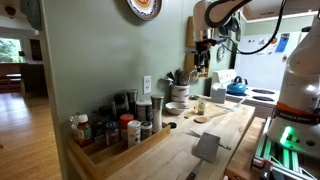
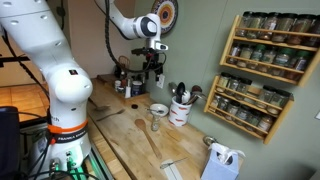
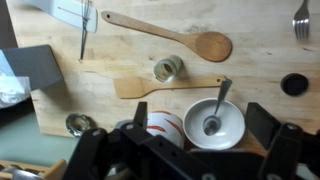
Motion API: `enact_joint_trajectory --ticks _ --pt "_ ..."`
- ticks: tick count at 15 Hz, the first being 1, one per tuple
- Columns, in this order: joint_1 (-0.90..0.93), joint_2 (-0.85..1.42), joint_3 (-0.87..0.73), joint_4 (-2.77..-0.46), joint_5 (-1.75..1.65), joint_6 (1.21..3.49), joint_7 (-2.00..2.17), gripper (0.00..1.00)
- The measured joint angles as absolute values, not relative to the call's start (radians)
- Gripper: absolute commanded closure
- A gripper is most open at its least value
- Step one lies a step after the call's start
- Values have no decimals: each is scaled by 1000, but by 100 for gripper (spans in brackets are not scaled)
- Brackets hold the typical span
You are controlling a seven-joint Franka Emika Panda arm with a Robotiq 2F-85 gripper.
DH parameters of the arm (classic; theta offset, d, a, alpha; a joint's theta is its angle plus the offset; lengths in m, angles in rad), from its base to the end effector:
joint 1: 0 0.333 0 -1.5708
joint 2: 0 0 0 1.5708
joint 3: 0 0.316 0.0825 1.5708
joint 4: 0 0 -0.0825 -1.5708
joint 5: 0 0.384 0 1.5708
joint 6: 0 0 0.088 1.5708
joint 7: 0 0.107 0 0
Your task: Pick up the black spice bottle lid and put it on the clear spice bottle
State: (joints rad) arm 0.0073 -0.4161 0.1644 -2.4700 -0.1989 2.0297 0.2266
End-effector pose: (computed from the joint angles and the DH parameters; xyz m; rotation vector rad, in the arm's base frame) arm 0.4081 0.0608 0.4404 2.8966 0.0312 0.0217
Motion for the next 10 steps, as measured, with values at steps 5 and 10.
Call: enact_joint_trajectory --ticks 5,10 --pt "151 -394 202 -2469 -116 2195 147 0" --pt "249 -333 216 -2495 -62 2367 0 0"
